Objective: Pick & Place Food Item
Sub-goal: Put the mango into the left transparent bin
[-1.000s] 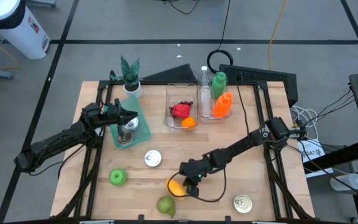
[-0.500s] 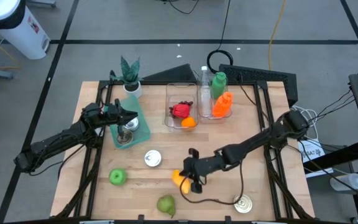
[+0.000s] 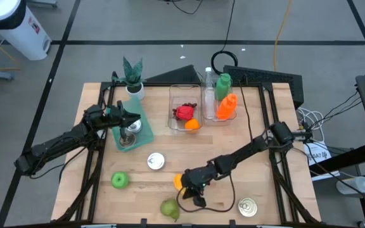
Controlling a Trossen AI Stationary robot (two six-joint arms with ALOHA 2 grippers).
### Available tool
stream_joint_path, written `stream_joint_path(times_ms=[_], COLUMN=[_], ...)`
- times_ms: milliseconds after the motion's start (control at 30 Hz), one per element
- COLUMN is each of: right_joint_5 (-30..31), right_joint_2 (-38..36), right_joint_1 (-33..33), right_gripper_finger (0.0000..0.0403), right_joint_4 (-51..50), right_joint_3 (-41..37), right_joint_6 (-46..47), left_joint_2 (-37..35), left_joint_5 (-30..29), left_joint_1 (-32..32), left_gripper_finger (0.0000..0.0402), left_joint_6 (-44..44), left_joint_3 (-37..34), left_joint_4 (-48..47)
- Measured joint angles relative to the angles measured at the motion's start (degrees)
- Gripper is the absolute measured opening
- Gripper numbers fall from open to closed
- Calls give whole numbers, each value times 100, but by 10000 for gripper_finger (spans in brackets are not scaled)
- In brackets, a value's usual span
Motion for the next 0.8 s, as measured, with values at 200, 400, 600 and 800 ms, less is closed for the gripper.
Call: stream_joint_path(times_ms=[200,400,600,800], right_joint_5=[299,834,1603,2510], right_joint_2=[21,-173,-665,-1257], right_joint_1=[-292,-468,-322,-50], right_gripper_finger=[0,0,0,0], right_joint_4=[-694,-1332,-1659,-1858], right_joint_3=[3,3,3,6], right_joint_6=[44,-245,-796,-2268], left_joint_2=[-1,-1,-1,-1], left_joint_5=[-3,-2,-1,-1], left_joint_1=[2,0,1,2], left_gripper_finger=[51,51,51,51], left_joint_6=[10,14,14,14], left_joint_3=[0,0,0,0], left_joint_4=[1,-3,-1,-3])
